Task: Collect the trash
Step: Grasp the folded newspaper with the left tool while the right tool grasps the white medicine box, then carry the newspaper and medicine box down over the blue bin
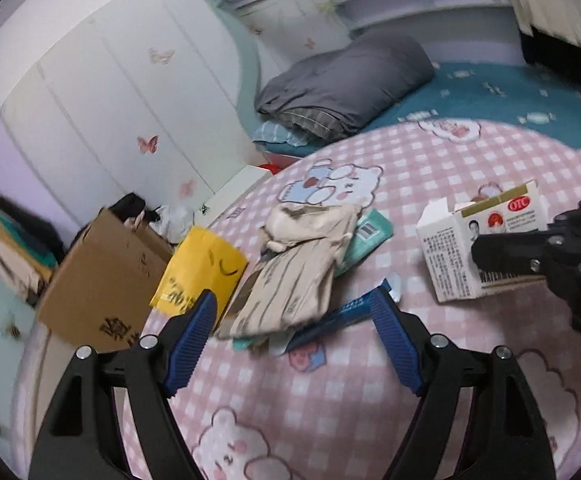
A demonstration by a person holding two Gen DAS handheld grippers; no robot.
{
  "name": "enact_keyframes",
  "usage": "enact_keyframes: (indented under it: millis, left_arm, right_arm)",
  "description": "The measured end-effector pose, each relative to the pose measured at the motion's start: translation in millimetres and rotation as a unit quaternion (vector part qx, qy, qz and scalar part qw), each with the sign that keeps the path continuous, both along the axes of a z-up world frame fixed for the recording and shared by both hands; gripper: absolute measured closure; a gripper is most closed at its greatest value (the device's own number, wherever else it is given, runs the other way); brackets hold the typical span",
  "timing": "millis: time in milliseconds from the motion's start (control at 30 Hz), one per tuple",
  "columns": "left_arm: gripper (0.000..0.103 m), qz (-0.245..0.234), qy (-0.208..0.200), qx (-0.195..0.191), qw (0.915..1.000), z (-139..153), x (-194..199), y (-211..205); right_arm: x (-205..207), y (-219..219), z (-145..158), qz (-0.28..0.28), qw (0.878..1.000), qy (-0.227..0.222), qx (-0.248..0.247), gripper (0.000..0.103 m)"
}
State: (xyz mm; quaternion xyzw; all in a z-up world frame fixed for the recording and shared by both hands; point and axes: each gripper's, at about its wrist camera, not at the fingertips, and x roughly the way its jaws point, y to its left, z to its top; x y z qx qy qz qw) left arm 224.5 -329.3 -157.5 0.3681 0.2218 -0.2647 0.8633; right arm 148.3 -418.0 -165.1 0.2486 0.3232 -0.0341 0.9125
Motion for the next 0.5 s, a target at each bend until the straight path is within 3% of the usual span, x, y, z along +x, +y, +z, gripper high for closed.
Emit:
enact_keyframes:
  millis: [67,133,233,300,500]
  left_arm:
    - [0.047,-0.002,-0.002,0.008,1.0,-2.9,3.6,-6.3]
    - [0.089,0.003,0.006,0.005,1.0,-1.2,9.7,-8.3]
    - [0.097,0.017,0.023,-0.058,0.9979,17.6,13.8,8.3]
    - [0.099,0.036,0.042,-0.113,0.992,32.4,17.9,27.4]
    - [0.101,0.075,0.107,-0.243,0.9612,61.3,26.4,93.1]
  right_arm:
    - [-0.1,0.6,0.1,0.003,1.0,0.0,0.002,0.1]
    - [-1.6,1.7,1.3,0.005,1.0,-0.003,0.007,0.1]
    - [-6.0,4.3,6.9,0.006,1.0,-0.012,0.006,0.1]
    - [-7.5,6.6,12.2,0.008,1.0,-0.019,0.007,0.1]
    - [-7.4,26.0,34.3,0.031,0.999,-0.042,0.008,0.1]
